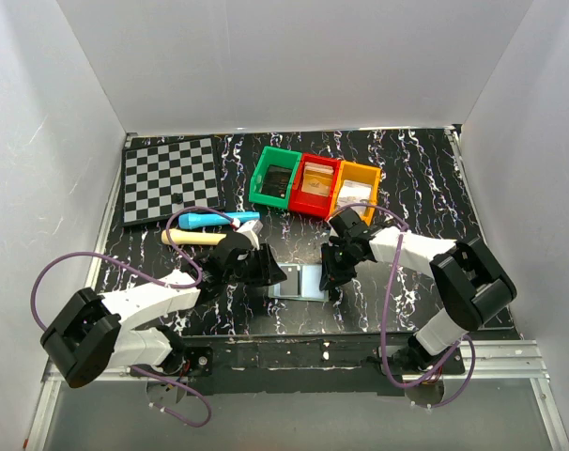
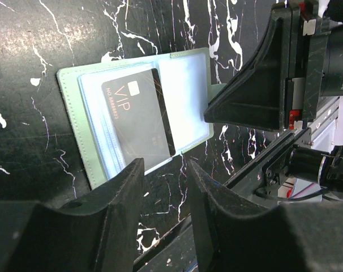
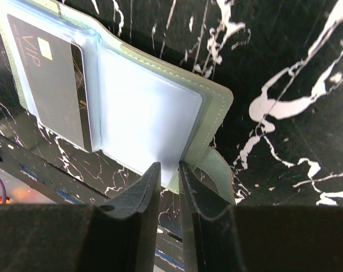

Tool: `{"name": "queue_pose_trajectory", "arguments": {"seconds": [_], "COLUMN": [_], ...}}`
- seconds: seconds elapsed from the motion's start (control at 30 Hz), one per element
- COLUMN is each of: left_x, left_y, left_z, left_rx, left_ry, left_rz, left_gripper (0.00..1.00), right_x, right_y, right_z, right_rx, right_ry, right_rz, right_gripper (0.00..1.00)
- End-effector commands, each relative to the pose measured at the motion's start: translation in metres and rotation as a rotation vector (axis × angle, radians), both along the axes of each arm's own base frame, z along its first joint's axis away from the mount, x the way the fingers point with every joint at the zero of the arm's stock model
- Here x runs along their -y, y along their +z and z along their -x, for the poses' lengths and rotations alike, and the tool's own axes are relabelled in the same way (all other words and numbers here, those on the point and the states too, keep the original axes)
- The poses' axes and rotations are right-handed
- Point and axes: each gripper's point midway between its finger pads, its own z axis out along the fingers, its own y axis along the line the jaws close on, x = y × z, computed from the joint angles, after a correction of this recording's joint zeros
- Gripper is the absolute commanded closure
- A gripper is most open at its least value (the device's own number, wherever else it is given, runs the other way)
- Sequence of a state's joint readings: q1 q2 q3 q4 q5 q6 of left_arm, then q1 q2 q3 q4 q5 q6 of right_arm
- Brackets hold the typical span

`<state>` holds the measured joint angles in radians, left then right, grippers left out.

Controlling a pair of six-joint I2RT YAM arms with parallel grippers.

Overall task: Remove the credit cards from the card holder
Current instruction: Open the card holder at the center of the board, then remove the credit card from the card holder.

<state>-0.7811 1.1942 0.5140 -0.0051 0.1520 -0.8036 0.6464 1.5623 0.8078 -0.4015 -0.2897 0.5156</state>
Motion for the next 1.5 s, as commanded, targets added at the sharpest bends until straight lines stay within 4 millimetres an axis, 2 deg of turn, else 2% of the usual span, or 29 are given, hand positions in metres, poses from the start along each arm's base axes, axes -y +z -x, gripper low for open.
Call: {"name": "queue_pose_trajectory", "arguments": {"seconds": [0.0, 0.17, 0.3, 0.4, 0.53, 0.57, 0.7, 0.9, 1.03, 1.3, 1.47], "left_x": [0.011, 0.013, 0.015, 0.016, 0.019, 0.02, 0.021, 0.019, 0.016, 0.015, 0.014], "left_y": [0.017, 0.017, 0.015, 0.01, 0.005, 0.003, 0.0, -0.009, -0.017, -0.031, -0.039], "left_z": [-0.011, -0.015, -0.018, -0.021, -0.022, -0.022, -0.023, -0.023, -0.022, -0.026, -0.027], "left_rx": [0.041, 0.045, 0.043, 0.033, 0.016, 0.011, 0.005, -0.012, -0.032, -0.08, -0.107], "left_ry": [-0.014, -0.013, -0.01, -0.011, -0.02, -0.025, -0.027, -0.024, -0.011, 0.005, 0.011], "left_rz": [0.041, 0.04, 0.038, 0.034, 0.034, 0.033, 0.028, 0.011, -0.012, -0.061, -0.087], "left_gripper": [0.65, 0.65, 0.65, 0.65, 0.65, 0.66, 0.67, 0.67, 0.71, 0.76, 0.79], "right_x": [0.003, 0.009, 0.015, 0.014, -0.009, -0.021, -0.047, -0.057, -0.062, -0.059, -0.057], "right_y": [-0.006, 0.013, 0.039, 0.058, 0.085, 0.091, 0.1, 0.079, 0.066, 0.038, 0.028], "right_z": [-0.021, -0.023, -0.028, -0.032, -0.035, -0.034, -0.029, -0.028, -0.026, -0.024, -0.023], "right_rx": [0.056, 0.129, 0.219, 0.275, 0.334, 0.338, 0.302, 0.215, 0.181, 0.143, 0.131], "right_ry": [0.004, -0.02, -0.04, -0.043, -0.02, -0.004, 0.007, 0.025, 0.021, -0.003, -0.015], "right_rz": [0.055, 0.042, 0.032, 0.0, -0.162, -0.234, -0.418, -0.432, -0.451, -0.42, -0.409], "right_gripper": [0.72, 0.68, 0.54, 0.5, 0.5, 0.5, 0.54, 0.63, 0.63, 0.63, 0.63]}}
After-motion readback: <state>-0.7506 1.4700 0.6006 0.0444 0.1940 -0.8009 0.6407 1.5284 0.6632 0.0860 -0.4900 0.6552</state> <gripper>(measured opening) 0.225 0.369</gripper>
